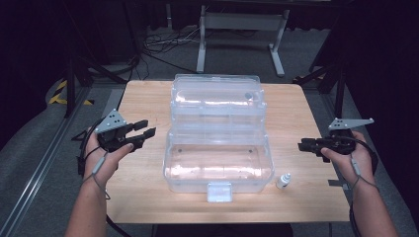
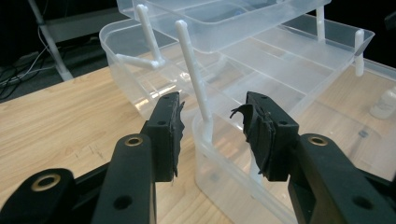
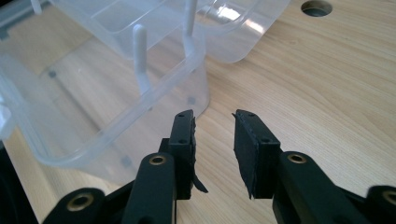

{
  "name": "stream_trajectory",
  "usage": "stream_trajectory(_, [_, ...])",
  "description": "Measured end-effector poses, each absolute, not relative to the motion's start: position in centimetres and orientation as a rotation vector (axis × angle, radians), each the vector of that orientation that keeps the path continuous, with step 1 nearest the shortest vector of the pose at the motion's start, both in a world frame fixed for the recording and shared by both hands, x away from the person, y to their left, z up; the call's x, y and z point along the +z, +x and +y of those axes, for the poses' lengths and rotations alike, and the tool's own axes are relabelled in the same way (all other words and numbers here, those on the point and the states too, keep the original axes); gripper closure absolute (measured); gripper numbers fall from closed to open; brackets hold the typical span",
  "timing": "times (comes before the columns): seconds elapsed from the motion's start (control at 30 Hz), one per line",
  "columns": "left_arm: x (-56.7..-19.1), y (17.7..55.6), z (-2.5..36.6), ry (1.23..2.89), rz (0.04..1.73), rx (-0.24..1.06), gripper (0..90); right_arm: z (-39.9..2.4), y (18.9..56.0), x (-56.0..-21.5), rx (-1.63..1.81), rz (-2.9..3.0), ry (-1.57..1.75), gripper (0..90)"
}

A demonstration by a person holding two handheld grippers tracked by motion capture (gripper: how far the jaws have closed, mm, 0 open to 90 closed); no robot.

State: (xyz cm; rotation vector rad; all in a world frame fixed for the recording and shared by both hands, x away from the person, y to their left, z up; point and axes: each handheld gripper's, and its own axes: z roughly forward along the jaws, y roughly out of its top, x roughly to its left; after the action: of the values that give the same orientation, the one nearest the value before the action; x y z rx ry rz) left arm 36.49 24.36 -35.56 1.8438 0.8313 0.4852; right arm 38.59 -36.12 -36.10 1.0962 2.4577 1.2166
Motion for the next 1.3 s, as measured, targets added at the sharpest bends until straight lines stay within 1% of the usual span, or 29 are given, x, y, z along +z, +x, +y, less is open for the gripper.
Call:
stream_trajectory(0.03, [-35.5,36.3,24.5,1.844,0.836,0.488,56.6,-35.6,38.7,-35.5,1.16,2.503,1.062,69.3])
stream_trajectory(0.2, [-35.6,36.2,24.8,1.849,0.84,0.498,56.3,-34.7,39.0,-34.8,1.072,2.565,1.021,69.3])
stream_trajectory(0.3, [-35.5,36.2,24.9,1.851,0.841,0.521,56.9,-34.3,39.1,-34.6,1.027,2.598,1.001,69.4])
stream_trajectory(0.43, [-35.3,36.2,24.9,1.847,0.847,0.519,56.6,-33.5,39.3,-34.4,0.957,2.652,0.973,68.2])
stream_trajectory(0.53, [-35.1,36.2,25.0,1.849,0.868,0.529,56.3,-33.0,39.5,-34.3,0.899,2.689,0.947,68.4])
stream_trajectory(0.8, [-35.3,36.7,24.9,1.863,0.896,0.507,55.4,-32.0,39.4,-34.1,0.759,2.776,0.909,68.9])
stream_trajectory(1.1, [-35.5,37.0,25.1,1.86,0.907,0.512,52.9,-31.2,39.3,-34.0,0.631,2.856,0.856,69.0])
stream_trajectory(1.3, [-35.6,37.1,25.3,1.855,0.916,0.506,52.8,-30.3,38.8,-34.4,0.53,2.928,0.787,68.5])
